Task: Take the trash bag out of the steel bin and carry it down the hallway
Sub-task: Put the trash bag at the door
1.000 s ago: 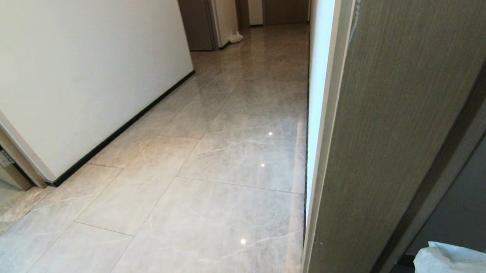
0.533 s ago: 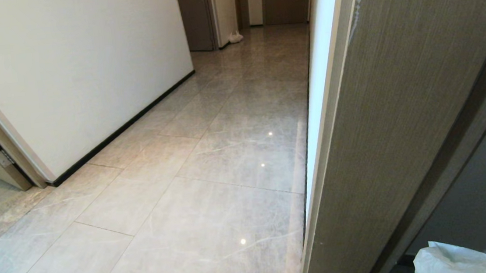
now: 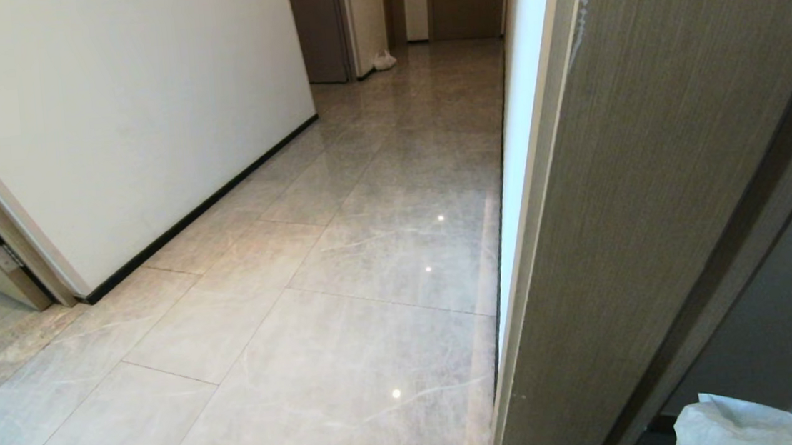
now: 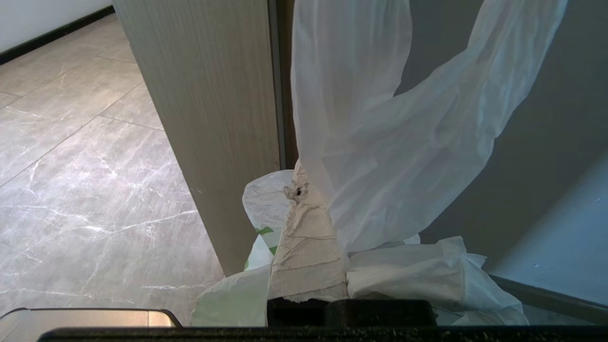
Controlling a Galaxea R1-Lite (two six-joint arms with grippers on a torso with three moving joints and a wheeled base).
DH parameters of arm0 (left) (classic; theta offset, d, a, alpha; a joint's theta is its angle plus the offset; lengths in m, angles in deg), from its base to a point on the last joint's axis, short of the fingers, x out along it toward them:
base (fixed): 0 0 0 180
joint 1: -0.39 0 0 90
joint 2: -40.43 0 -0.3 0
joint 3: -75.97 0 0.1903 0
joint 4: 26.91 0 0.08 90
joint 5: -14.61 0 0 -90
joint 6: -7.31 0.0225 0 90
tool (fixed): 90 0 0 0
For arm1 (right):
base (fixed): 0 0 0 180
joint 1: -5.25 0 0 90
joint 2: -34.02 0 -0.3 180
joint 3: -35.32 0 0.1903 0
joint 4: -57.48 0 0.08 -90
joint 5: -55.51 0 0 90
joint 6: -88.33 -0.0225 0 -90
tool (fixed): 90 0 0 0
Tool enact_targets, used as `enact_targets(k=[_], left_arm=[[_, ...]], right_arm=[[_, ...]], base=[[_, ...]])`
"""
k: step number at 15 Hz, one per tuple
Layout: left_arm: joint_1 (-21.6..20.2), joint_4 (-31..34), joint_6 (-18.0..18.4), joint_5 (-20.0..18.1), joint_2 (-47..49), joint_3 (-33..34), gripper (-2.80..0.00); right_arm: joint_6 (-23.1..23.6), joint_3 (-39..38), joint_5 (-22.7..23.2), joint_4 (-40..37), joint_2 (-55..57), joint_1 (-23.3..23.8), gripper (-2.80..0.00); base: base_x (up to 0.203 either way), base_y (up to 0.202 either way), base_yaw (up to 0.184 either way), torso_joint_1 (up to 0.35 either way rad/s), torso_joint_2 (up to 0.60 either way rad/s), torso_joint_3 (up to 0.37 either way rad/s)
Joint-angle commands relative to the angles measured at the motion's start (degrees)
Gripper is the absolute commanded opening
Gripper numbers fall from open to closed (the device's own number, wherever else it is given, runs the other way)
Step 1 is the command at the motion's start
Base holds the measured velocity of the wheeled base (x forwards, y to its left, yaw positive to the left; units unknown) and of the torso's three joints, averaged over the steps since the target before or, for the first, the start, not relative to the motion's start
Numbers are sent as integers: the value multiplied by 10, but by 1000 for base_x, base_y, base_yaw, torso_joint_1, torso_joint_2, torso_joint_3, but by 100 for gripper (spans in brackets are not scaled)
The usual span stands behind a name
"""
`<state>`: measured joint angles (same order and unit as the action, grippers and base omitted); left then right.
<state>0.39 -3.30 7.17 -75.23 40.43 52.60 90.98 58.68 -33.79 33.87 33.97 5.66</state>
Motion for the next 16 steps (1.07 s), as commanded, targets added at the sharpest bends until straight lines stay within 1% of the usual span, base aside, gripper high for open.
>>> enact_targets(k=[1, 16], left_arm=[[0, 0, 0, 0, 0, 0, -280], [0, 0, 0, 0, 0, 0, -280]], right_arm=[[1, 0, 0, 0, 0, -1, -280], [3, 0, 0, 0, 0, -1, -280]], base=[[0, 0, 0, 0, 0, 0], [0, 0, 0, 0, 0, 0]])
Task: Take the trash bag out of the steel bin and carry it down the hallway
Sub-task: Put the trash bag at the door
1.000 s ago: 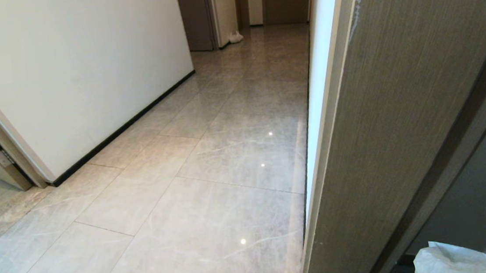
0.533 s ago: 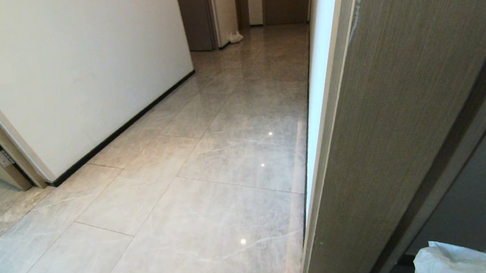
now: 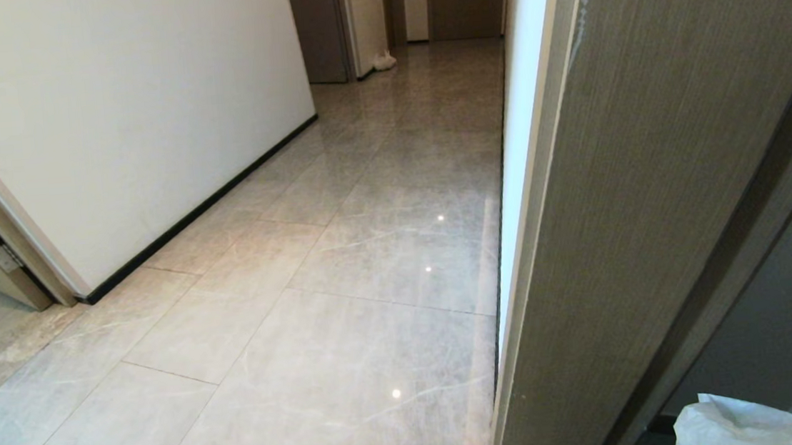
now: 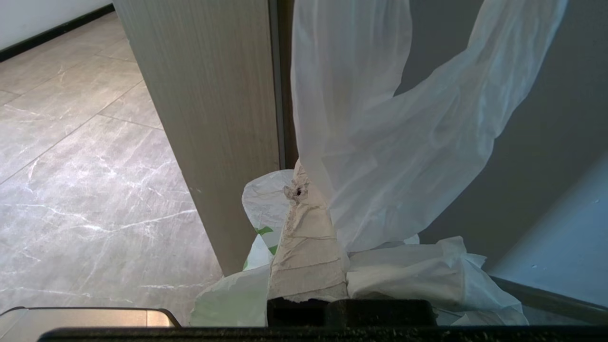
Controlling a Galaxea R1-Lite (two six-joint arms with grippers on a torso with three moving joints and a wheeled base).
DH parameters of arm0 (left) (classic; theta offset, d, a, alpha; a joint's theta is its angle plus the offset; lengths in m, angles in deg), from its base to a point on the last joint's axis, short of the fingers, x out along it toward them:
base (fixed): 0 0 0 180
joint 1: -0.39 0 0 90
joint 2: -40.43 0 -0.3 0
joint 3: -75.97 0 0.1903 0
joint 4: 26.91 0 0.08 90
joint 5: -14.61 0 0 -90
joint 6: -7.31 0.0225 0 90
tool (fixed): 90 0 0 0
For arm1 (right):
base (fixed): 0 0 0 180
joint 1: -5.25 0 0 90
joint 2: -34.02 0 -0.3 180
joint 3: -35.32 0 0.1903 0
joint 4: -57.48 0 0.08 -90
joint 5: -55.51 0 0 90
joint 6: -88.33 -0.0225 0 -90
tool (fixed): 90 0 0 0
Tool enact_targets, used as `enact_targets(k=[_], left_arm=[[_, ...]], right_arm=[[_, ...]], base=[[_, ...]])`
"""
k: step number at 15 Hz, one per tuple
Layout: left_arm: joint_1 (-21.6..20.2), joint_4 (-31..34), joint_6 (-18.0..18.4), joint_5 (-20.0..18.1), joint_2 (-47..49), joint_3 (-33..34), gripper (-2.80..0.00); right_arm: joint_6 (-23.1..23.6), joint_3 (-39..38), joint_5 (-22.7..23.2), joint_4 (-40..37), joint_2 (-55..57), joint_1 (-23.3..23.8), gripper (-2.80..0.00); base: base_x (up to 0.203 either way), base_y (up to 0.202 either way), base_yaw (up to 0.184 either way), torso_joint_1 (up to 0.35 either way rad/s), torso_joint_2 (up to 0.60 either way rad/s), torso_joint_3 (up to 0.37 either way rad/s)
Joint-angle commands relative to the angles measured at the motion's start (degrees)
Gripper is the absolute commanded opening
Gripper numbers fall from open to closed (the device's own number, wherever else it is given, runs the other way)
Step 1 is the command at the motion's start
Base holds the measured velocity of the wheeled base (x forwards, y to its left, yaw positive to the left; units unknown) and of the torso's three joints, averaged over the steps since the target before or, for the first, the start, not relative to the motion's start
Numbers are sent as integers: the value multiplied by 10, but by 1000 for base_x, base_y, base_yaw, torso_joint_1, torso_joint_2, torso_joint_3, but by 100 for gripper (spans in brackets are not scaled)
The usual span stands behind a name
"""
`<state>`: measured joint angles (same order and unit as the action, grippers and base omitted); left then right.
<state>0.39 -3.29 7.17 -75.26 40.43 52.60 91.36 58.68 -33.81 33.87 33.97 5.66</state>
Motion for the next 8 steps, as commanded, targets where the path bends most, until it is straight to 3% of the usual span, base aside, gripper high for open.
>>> enact_targets(k=[1, 8], left_arm=[[0, 0, 0, 0, 0, 0, -280], [0, 0, 1, 0, 0, 0, -280]], right_arm=[[1, 0, 0, 0, 0, -1, -280], [-1, 0, 0, 0, 0, -1, -280]], base=[[0, 0, 0, 0, 0, 0], [0, 0, 0, 0, 0, 0]])
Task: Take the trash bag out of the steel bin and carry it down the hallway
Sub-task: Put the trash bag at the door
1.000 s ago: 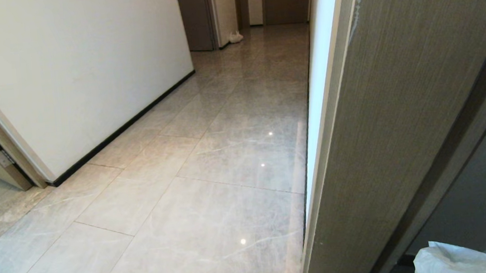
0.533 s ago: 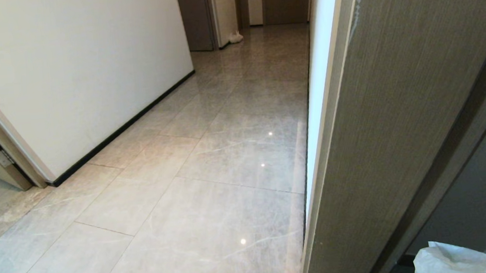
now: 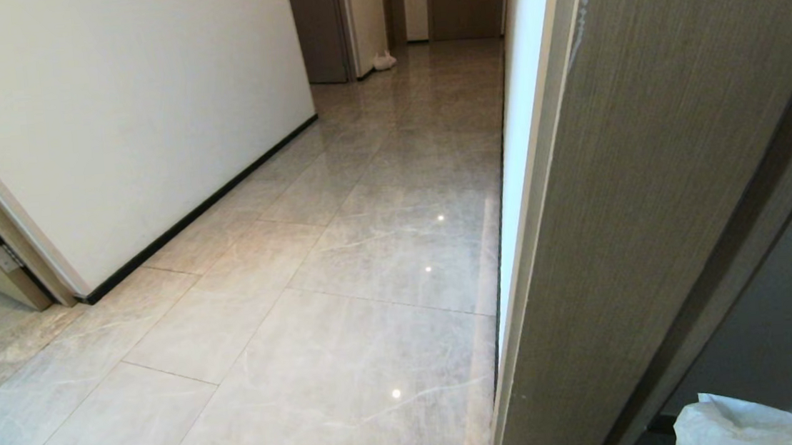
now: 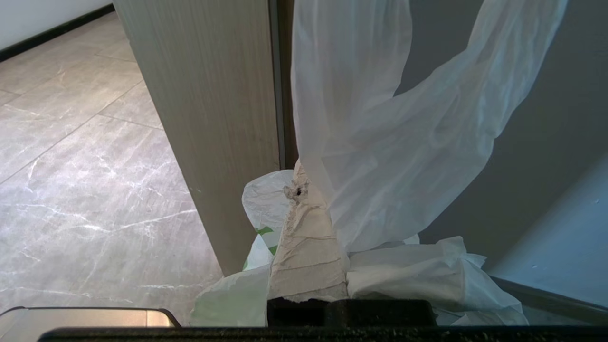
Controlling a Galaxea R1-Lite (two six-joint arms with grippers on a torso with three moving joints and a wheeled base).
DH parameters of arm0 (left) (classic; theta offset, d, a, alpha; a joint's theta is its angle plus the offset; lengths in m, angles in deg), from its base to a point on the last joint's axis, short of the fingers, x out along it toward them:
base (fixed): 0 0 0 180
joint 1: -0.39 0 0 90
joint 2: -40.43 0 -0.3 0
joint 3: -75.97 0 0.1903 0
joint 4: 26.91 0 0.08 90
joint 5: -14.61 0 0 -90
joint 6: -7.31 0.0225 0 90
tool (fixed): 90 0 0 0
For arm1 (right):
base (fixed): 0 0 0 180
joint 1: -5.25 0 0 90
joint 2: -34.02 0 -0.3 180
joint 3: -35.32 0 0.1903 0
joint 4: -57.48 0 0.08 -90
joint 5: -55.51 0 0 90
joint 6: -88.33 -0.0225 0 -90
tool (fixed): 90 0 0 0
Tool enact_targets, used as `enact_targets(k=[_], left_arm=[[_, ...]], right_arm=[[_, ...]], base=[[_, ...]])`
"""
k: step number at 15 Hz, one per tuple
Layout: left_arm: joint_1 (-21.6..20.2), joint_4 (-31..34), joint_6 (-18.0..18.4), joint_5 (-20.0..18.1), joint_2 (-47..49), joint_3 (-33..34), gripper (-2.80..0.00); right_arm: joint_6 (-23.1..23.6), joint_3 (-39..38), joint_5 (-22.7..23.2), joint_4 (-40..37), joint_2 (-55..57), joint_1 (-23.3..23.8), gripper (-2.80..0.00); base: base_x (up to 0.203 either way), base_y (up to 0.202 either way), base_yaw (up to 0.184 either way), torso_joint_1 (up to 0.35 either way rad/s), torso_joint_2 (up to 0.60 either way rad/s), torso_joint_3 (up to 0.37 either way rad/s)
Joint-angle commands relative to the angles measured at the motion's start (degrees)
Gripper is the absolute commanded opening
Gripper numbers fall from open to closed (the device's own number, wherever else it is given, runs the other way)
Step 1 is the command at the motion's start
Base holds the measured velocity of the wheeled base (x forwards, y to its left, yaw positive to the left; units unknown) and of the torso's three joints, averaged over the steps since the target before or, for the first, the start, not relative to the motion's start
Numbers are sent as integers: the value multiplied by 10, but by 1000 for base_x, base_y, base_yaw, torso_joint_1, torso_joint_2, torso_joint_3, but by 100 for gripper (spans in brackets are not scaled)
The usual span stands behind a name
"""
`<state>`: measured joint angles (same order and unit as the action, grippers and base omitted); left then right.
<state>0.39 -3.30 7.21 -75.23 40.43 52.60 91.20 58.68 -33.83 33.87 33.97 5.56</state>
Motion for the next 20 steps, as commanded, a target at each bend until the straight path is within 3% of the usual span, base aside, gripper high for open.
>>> enact_targets(k=[1, 20], left_arm=[[0, 0, 0, 0, 0, 0, -280], [0, 0, 0, 0, 0, 0, -280]], right_arm=[[-2, 0, 0, 0, 0, 0, -280], [-1, 0, 0, 0, 0, 0, -280]], base=[[0, 0, 0, 0, 0, 0], [0, 0, 0, 0, 0, 0]])
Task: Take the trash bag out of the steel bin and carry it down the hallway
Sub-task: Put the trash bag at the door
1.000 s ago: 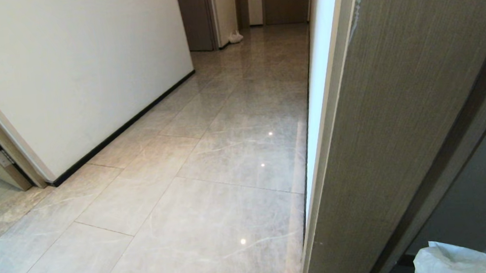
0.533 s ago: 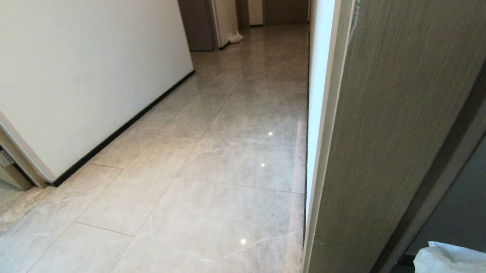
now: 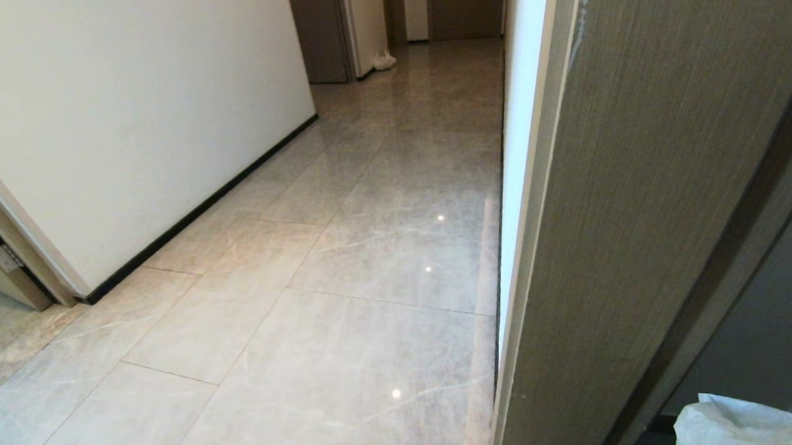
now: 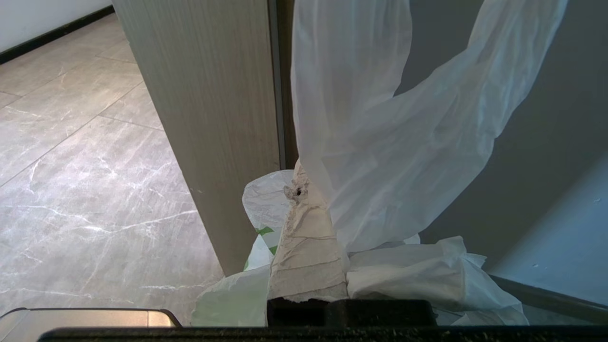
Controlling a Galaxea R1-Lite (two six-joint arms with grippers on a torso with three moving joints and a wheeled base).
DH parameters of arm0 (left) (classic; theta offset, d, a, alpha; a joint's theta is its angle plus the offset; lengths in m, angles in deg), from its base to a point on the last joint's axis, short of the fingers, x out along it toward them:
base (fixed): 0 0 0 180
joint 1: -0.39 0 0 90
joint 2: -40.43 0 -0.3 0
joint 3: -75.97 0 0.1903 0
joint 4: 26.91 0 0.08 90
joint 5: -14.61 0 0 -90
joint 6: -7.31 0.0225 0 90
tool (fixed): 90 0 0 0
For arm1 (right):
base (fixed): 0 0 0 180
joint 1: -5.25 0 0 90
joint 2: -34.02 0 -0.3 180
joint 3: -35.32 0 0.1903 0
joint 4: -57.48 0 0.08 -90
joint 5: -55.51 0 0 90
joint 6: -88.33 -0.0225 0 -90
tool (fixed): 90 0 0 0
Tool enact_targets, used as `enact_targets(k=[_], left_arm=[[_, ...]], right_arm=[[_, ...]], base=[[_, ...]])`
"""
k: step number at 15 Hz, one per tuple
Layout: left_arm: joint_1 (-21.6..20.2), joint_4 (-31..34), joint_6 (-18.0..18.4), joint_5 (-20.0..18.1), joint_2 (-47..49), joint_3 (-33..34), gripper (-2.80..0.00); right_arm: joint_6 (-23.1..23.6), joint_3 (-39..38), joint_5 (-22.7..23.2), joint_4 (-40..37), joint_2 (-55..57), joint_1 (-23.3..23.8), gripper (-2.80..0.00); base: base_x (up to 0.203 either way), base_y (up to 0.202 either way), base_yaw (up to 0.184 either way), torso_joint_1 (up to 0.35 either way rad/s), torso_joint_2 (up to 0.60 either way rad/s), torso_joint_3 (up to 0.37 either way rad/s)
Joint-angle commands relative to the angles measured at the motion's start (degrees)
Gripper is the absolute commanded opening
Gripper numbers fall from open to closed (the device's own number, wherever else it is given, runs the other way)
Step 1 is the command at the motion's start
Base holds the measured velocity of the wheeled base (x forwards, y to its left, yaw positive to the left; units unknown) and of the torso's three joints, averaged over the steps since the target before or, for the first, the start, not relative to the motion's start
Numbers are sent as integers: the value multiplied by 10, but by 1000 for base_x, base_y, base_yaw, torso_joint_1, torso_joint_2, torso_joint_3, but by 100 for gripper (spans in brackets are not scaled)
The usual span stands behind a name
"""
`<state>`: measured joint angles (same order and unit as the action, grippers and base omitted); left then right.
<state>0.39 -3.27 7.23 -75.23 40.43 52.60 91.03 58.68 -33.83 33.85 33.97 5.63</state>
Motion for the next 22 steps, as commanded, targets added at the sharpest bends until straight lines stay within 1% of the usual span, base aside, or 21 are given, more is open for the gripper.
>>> enact_targets(k=[1, 3, 5, 12, 22], left_arm=[[0, 0, 0, 0, 0, 0, -280], [0, 0, 0, 0, 0, 0, -280], [0, 0, -1, 0, 0, 0, -280], [0, 0, 0, 0, 0, 0, -280], [0, 0, 0, 0, 0, 0, -280]], right_arm=[[0, 0, 0, 0, 0, 0, -280], [0, 0, 0, 0, 0, 0, -280], [0, 0, 0, 0, 0, 0, -280], [-1, 0, 0, 0, 0, 0, -280], [0, 0, 0, 0, 0, 0, -280]], base=[[0, 0, 0, 0, 0, 0], [0, 0, 0, 0, 0, 0], [92, 55, 11, 2, 2, 5], [179, 172, 3, 2, 2, 0], [2, 5, 0, 0, 0, 0]])
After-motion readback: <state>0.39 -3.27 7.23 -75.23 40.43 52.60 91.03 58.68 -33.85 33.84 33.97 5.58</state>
